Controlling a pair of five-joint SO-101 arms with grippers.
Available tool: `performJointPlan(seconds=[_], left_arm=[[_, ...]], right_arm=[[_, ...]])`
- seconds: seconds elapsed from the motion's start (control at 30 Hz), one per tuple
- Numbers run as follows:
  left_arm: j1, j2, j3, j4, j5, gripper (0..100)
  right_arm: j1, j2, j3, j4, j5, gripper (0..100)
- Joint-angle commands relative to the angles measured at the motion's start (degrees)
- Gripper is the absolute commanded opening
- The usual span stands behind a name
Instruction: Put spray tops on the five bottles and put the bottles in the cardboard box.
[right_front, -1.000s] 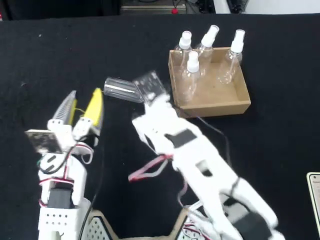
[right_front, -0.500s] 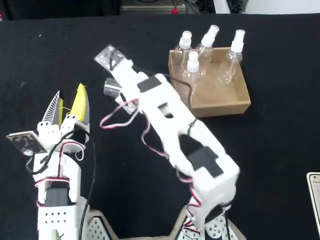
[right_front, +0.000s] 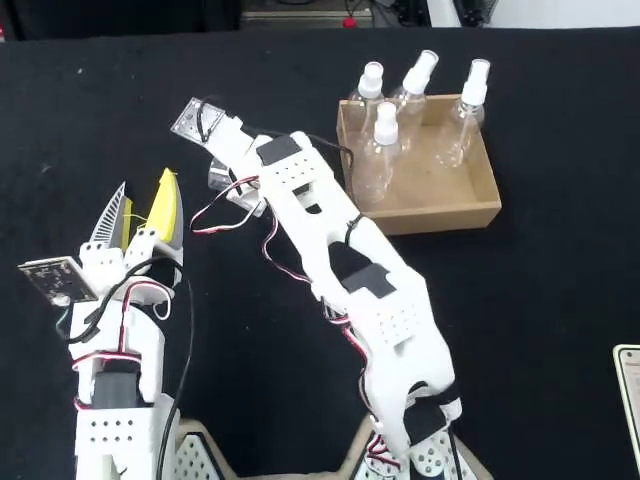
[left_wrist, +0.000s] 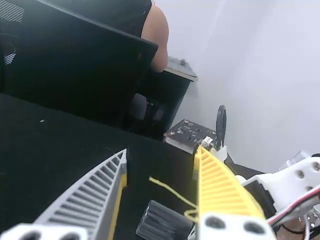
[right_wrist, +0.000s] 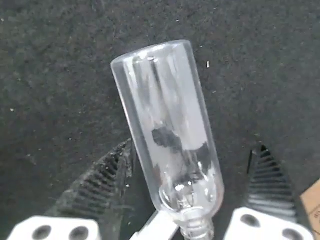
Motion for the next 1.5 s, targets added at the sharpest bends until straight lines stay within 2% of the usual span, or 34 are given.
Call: performJointPlan(seconds=[0.0, 0.1, 0.27, 0.37, 0.5, 0.83, 1.03, 1.23, 1.37, 1.47], left_arm=[[0.66, 0.18, 0.66, -1.76, 0.44, 21], [0.66, 0.09, 0.66, -1.76, 0.44, 21], [0.75, -0.09, 0.66, -1.76, 0.44, 21], [0.75, -0.26, 0.84, -1.76, 0.44, 21], [0.75, -0.26, 0.84, -1.76, 0.44, 21], [0.75, -0.26, 0.84, -1.76, 0.44, 21], [0.84, -0.26, 0.84, -1.76, 0.44, 21], [0.92, -0.26, 0.92, -1.76, 0.44, 21], [0.92, -0.26, 1.01, -1.76, 0.44, 21], [0.92, -0.26, 1.01, -1.76, 0.44, 21]], right_arm=[[0.79, 0.31, -3.38, 0.88, 0.7, 32.6], [1.49, 1.19, -2.95, 0.97, 0.18, 31.4], [2.11, 0.92, -3.56, 3.87, -3.87, 18.9], [2.02, -1.63, -3.3, 7.47, -4.84, 19.4], [1.76, -7.34, -0.66, 10.46, -10.02, 19.4], [2.2, -32.48, 15.16, 11.87, -12.48, 19.4], [8.18, -49.8, 25.1, 19.52, -11.69, 19.4], [21.89, -65.45, 38.9, 22.59, -0.53, 19.4], [28.92, -77.85, 48.04, 29.54, 11.69, 19.4], [34.81, -85.58, 56.66, 30.95, 21.27, 19.1]])
